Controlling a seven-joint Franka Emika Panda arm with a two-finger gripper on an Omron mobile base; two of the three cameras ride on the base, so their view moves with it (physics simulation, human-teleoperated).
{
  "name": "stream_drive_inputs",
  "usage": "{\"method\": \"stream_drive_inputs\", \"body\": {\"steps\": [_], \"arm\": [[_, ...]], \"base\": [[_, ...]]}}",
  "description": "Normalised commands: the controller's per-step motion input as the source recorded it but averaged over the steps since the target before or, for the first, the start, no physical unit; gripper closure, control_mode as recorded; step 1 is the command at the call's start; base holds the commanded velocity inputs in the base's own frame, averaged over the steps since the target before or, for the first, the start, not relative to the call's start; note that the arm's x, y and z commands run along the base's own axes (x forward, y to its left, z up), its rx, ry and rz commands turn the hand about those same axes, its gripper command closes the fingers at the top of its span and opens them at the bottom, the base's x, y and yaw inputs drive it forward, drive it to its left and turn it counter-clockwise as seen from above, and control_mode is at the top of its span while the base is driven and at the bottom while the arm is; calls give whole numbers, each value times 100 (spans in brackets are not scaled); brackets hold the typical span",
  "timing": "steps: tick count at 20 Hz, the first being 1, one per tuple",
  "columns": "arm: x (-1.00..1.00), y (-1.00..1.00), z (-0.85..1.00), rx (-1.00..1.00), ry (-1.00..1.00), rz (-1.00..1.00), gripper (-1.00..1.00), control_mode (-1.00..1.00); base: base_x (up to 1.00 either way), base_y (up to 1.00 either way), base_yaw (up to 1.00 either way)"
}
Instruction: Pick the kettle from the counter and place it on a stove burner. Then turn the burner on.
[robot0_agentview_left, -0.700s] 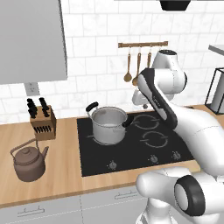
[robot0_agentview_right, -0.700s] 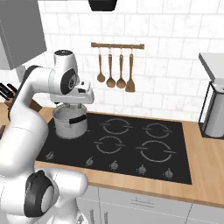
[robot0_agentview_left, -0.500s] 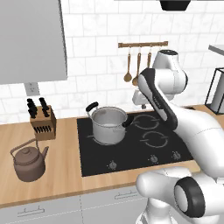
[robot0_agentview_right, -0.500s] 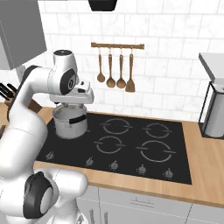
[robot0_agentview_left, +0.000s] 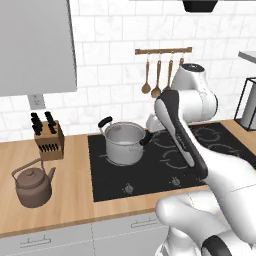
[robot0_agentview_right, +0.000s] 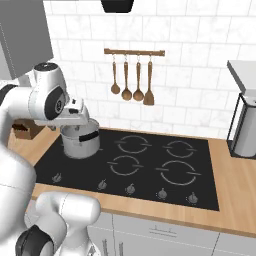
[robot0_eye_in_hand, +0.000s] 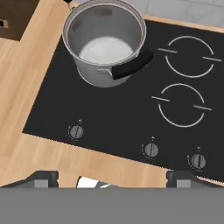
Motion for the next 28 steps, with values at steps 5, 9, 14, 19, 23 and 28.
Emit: {"method": "stream_drive_inputs", "body": {"steps": [5, 9, 14, 19, 23, 28], "arm": [[-86, 100, -4, -14, -8, 17, -100, -100], [-86, 100, -22, -9, -16, 22, -100, -100], [-47, 100, -8, -5, -9, 16, -100, -100], [-3, 100, 0, 0, -3, 4, -100, -100], [1, 100, 0, 2, 0, -2, -100, -100], [33, 100, 0, 9, 0, -14, -100, -100]], "base": [[0, 0, 0], [0, 0, 0], [0, 0, 0], [0, 0, 0], [0, 0, 0], [0, 0, 0]]}}
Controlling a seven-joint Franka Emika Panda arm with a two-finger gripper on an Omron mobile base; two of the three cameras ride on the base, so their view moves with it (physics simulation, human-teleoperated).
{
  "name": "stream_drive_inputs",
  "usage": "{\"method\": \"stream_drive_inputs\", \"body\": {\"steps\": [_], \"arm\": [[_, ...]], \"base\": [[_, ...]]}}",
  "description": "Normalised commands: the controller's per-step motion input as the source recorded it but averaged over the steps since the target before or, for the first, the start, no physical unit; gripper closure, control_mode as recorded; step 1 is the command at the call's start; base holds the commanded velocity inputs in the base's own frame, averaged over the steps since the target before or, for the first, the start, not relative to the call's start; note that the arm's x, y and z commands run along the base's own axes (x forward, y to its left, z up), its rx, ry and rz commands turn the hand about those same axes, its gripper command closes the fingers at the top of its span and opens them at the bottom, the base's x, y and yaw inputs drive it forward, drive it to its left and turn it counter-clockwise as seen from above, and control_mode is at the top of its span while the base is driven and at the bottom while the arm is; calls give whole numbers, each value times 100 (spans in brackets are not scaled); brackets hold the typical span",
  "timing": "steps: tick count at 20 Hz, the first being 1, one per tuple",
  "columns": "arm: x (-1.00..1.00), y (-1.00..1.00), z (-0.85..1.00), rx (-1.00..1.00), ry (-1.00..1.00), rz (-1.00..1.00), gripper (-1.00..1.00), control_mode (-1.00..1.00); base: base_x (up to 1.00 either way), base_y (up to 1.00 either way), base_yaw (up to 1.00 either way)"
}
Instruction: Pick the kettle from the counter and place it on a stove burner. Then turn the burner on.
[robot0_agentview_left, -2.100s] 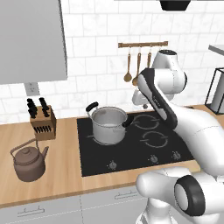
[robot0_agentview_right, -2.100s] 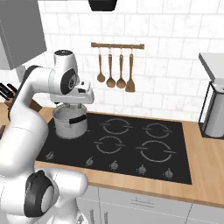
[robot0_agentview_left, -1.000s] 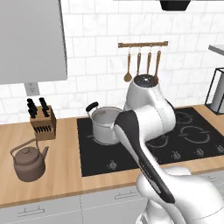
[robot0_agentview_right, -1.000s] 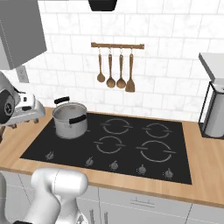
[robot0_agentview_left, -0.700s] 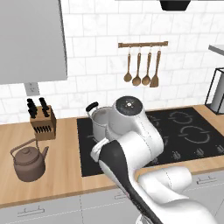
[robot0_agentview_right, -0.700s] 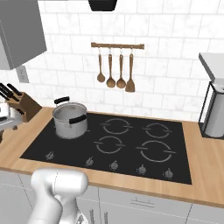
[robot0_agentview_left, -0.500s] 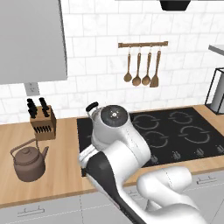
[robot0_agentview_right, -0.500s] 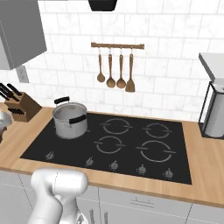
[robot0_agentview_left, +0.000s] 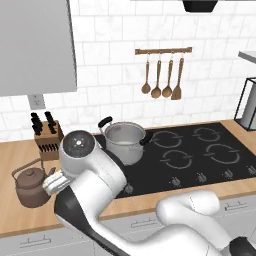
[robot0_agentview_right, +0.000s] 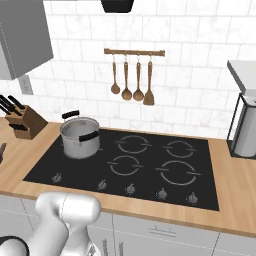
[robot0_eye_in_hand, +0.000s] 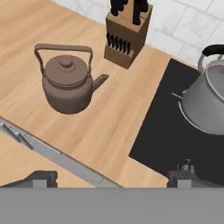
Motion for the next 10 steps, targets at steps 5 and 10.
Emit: {"method": "stream_drive_inputs", "body": {"steps": [5, 10], "arm": [[60, 100, 0, 13, 0, -16, -100, -100], [85, 99, -3, 12, 1, -17, -100, -100]], "base": [[0, 0, 0], [0, 0, 0]]}}
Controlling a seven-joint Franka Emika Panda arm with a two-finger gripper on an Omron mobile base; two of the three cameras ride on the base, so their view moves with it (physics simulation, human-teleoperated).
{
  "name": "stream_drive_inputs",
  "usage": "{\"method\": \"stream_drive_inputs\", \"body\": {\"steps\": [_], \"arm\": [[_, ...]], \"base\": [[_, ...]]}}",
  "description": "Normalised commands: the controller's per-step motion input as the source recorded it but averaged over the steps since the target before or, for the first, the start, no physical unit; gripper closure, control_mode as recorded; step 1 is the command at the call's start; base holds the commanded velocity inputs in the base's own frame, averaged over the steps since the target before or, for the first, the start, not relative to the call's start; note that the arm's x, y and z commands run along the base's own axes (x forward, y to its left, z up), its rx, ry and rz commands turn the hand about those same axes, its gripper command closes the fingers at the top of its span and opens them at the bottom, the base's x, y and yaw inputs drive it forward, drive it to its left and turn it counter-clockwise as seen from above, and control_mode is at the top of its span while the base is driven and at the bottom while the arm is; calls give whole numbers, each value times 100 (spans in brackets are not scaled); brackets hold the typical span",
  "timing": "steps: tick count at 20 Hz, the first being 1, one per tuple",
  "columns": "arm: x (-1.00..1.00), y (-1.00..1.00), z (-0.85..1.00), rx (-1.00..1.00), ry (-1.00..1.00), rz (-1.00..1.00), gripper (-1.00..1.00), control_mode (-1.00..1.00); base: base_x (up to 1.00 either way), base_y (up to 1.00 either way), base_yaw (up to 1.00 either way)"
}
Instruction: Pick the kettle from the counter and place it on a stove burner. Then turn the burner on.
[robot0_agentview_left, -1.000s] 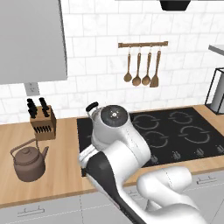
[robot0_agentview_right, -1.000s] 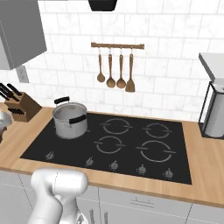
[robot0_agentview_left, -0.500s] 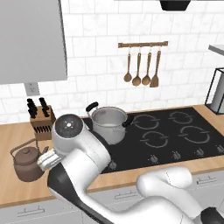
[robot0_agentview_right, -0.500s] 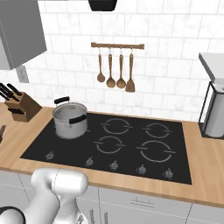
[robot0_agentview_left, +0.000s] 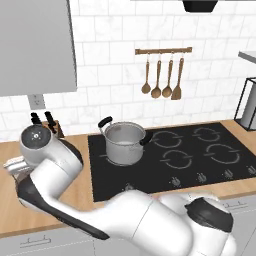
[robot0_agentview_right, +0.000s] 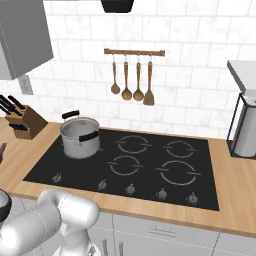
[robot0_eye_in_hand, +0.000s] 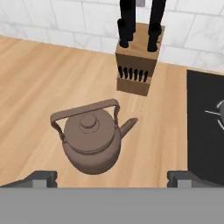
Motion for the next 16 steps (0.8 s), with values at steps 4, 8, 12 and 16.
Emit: {"method": "stream_drive_inputs", "body": {"steps": [4, 8, 12, 16], "arm": [[27, 24, -1, 0, 1, -3, -100, -100], [7, 0, -21, 11, 2, 0, -100, -100], [11, 0, -51, 20, 3, -2, -100, -100], [18, 0, -28, 22, 1, -9, -100, -100]], "base": [[0, 0, 0], [0, 0, 0], [0, 0, 0], [0, 0, 0]]}}
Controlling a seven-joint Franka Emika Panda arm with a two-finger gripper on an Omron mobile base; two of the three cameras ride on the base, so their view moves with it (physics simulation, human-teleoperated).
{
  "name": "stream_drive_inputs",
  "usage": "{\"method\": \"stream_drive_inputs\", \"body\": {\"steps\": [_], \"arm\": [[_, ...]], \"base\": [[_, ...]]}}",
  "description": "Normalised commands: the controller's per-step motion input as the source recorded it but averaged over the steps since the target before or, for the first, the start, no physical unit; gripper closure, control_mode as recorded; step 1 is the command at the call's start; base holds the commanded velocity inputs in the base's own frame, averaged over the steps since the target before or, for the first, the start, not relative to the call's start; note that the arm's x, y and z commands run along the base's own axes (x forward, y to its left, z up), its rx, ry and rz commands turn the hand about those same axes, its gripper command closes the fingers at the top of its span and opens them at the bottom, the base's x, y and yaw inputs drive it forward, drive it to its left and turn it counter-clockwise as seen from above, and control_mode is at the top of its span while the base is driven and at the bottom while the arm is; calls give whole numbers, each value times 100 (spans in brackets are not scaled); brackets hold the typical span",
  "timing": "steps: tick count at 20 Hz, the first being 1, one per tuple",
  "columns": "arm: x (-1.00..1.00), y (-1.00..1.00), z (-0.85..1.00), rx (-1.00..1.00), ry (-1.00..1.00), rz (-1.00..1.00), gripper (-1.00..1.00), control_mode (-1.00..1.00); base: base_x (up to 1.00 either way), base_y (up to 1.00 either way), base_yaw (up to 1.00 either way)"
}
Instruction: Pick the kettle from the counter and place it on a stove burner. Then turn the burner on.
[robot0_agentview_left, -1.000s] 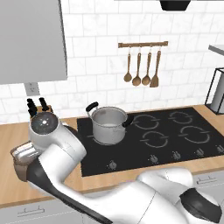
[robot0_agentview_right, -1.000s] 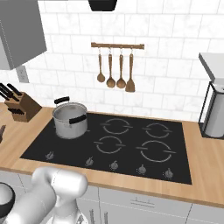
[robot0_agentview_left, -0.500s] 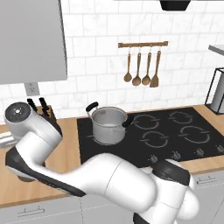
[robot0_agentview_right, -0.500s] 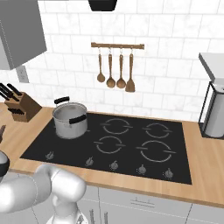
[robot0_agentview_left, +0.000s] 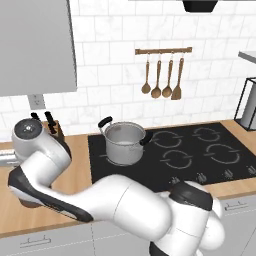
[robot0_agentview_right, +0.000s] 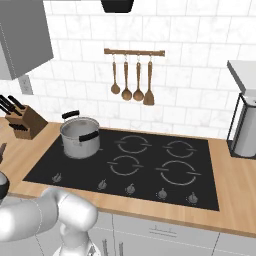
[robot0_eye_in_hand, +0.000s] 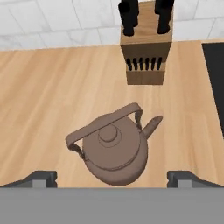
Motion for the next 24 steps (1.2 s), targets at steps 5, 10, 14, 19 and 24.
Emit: {"method": "stream_drive_inputs", "body": {"steps": [5, 10, 14, 19, 24], "arm": [[34, 15, -6, 2, 3, -16, -100, -100], [43, 37, 0, -6, 16, -11, -100, -100], [24, 33, -1, -12, 21, -2, -100, -100], [2, 22, -3, -8, 10, 0, -100, -100], [0, 20, -31, -4, 0, 0, -100, -100]], "base": [[0, 0, 0], [0, 0, 0], [0, 0, 0], [0, 0, 0], [0, 0, 0]]}}
